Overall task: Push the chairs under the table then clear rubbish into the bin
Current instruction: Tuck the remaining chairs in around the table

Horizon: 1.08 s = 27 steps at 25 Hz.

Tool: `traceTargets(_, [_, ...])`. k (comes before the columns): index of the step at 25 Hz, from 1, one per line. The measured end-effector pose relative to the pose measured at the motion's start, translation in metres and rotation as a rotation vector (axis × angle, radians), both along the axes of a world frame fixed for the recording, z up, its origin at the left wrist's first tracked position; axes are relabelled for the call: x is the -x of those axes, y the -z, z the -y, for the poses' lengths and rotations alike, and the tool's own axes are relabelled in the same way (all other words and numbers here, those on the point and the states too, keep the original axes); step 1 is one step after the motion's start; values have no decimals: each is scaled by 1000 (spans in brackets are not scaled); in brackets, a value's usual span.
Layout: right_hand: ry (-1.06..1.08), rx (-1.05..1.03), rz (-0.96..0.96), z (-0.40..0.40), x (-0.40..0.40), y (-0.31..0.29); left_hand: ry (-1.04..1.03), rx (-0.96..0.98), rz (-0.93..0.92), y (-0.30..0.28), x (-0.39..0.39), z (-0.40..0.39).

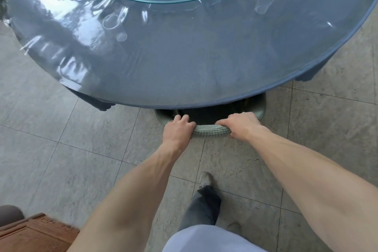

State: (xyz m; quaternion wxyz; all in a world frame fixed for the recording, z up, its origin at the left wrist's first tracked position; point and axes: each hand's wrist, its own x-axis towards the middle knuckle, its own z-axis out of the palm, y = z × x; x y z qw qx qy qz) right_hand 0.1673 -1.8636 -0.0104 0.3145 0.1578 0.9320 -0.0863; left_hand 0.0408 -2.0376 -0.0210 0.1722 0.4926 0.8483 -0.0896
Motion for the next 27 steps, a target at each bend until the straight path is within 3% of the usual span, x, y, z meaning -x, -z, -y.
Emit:
traceTargets(7, [118, -170, -24, -14, 24, 6, -84, -21, 19, -1, 24, -30])
traceTargets(13, [158, -76, -13, -20, 13, -8, -90, 51, 112, -10, 28, -31])
traceTargets(20, [270, 108, 55, -40, 6, -66, -86, 247, 283, -56, 43, -66])
traceTargets(27, [427, 45, -64, -120, 5, -94, -131, 182, 294, -76, 73, -127])
